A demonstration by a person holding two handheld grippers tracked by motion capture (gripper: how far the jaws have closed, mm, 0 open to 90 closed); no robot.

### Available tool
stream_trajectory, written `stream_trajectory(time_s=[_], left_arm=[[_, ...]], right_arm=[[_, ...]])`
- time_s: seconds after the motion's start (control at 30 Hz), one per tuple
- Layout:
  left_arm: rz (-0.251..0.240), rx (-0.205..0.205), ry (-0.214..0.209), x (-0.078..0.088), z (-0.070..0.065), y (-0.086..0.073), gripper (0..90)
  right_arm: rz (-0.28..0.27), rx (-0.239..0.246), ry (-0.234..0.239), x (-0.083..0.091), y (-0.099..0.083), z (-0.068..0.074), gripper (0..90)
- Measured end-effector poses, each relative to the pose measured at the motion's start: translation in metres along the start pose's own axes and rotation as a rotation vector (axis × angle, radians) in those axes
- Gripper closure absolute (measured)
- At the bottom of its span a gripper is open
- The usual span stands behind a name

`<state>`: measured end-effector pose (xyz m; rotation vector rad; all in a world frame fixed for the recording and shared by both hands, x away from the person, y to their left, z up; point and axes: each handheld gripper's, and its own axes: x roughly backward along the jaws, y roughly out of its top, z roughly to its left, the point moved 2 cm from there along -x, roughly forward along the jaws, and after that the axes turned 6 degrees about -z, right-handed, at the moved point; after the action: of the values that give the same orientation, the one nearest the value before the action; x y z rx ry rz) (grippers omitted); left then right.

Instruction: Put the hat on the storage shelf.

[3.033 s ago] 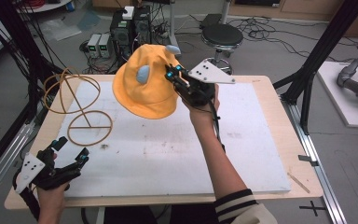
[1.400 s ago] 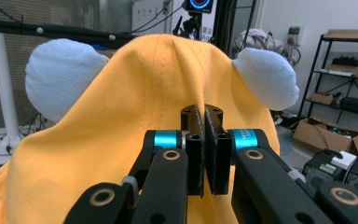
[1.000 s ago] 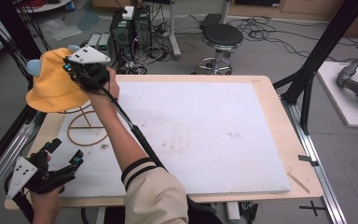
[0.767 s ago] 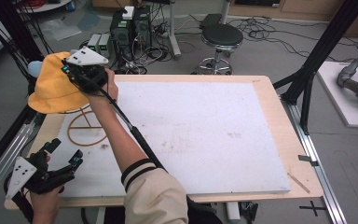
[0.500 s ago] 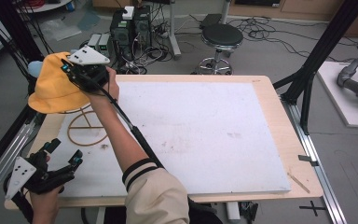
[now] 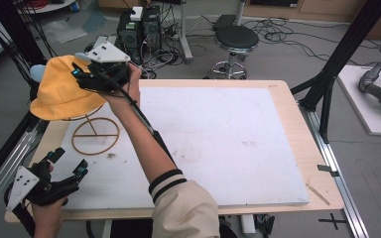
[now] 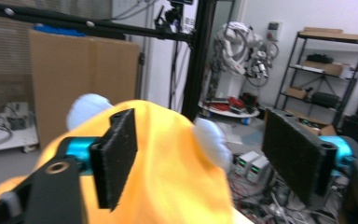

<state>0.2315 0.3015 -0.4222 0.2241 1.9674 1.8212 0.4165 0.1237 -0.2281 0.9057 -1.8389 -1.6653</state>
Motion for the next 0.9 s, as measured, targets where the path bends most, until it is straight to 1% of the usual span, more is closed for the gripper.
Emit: stream_trajectory(time_s=[0.03,0.07,0.2,0.23,0.3,0.4,0.47,0.5,0.53,0.6,0.67,0.83,0.9], left_arm=[[0.001,-0.002,-0.001,0.000,0.000,0.000,14.9],[-0.001,0.002,0.000,-0.001,0.000,-0.001,14.9],[0.002,-0.001,0.001,0.000,0.001,-0.001,14.9],[0.002,0.005,0.004,0.000,0.001,-0.001,14.9],[0.003,0.006,0.005,0.000,0.001,-0.001,15.0],[0.008,0.001,0.003,0.000,0.000,-0.001,14.9],[0.007,-0.001,0.004,0.000,-0.001,-0.001,14.9],[0.006,0.000,0.004,-0.001,-0.001,-0.001,14.9],[0.006,0.000,0.003,-0.001,-0.001,-0.001,14.9],[0.008,0.001,0.004,-0.001,-0.002,-0.001,14.9],[0.011,-0.002,0.003,-0.001,-0.002,-0.002,14.9],[0.018,-0.004,0.008,-0.001,-0.003,-0.002,14.9],[0.016,-0.004,0.010,-0.002,-0.004,-0.002,14.9]], right_arm=[[0.000,0.000,0.000,0.000,0.000,0.000,22.8],[-0.005,0.000,-0.008,0.005,0.002,-0.004,22.0],[-0.034,-0.015,-0.022,0.028,0.015,-0.021,19.6],[-0.042,-0.018,-0.025,0.034,0.019,-0.025,19.2],[-0.053,-0.013,-0.022,0.050,0.026,-0.034,19.0],[-0.085,-0.024,-0.031,0.070,0.034,-0.044,19.0],[-0.112,-0.024,-0.047,0.092,0.039,-0.056,19.0],[-0.112,-0.024,-0.047,0.092,0.039,-0.056,19.0],[-0.121,-0.014,-0.056,0.099,0.040,-0.060,19.1],[-0.133,-0.019,-0.064,0.115,0.042,-0.067,19.1],[-0.145,-0.008,-0.074,0.130,0.044,-0.074,19.0],[-0.154,0.021,-0.099,0.164,0.044,-0.087,19.0],[-0.164,0.034,-0.113,0.182,0.043,-0.095,19.0]])
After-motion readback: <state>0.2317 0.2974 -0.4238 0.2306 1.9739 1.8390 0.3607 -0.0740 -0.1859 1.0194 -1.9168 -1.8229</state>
